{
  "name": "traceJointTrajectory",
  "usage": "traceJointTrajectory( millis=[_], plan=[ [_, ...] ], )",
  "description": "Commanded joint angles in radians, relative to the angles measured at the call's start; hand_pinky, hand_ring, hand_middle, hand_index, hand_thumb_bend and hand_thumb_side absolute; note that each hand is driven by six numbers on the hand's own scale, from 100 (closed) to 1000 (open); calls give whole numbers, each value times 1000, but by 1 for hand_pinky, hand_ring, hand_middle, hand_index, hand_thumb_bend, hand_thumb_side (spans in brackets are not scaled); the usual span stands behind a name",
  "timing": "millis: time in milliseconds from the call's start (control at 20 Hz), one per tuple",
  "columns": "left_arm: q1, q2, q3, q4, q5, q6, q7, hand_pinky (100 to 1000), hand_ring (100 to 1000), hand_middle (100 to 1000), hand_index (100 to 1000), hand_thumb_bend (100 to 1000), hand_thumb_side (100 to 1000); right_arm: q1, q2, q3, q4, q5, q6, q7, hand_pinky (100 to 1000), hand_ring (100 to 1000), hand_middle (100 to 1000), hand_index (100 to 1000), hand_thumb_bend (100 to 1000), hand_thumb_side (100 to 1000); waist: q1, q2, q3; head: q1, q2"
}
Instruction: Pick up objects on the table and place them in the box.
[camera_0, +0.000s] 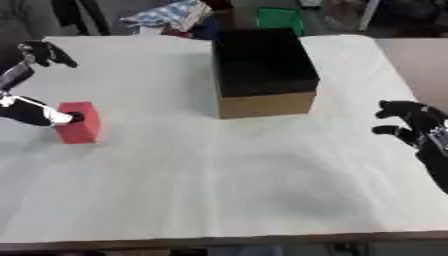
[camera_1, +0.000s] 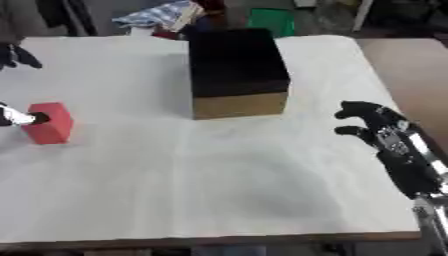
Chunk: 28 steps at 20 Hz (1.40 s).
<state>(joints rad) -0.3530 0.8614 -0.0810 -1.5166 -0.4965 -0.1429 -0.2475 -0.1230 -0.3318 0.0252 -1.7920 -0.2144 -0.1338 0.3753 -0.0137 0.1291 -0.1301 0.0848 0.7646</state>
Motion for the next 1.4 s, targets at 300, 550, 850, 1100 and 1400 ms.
traceJointTrajectory(
  millis=[300, 550, 850, 1100, 1400],
  plan=[
    [-48, 66, -36, 87, -8, -26, -99, 788, 792, 724, 765, 714, 185, -6, -27, -4, -17, 2, -2, 4, 776, 1000, 714, 827, 100, 747, 6, -16, -4, -5, -9],
    [-76, 53, -55, 148, -20, -34, -136, 789, 791, 722, 763, 716, 186, -6, -27, -3, -17, 1, -1, 5, 776, 1000, 714, 827, 100, 748, 6, -17, -7, -5, -12],
    [-129, 18, -75, 232, -46, -42, -143, 783, 783, 718, 767, 728, 181, -6, -26, -1, -16, 1, 0, 6, 776, 1000, 714, 827, 100, 749, 6, -16, -11, -3, -14],
    [-181, -24, -91, 326, -83, -61, -155, 783, 782, 718, 766, 726, 181, -6, -24, 0, -16, 0, 1, 7, 776, 1000, 714, 827, 100, 750, 5, -15, -15, -3, -18],
    [-233, -70, -99, 429, -129, -94, -177, 782, 774, 690, 752, 726, 183, -6, -22, 1, -16, 0, 1, 9, 776, 1000, 714, 827, 100, 751, 5, -15, -16, -2, -18]
  ],
)
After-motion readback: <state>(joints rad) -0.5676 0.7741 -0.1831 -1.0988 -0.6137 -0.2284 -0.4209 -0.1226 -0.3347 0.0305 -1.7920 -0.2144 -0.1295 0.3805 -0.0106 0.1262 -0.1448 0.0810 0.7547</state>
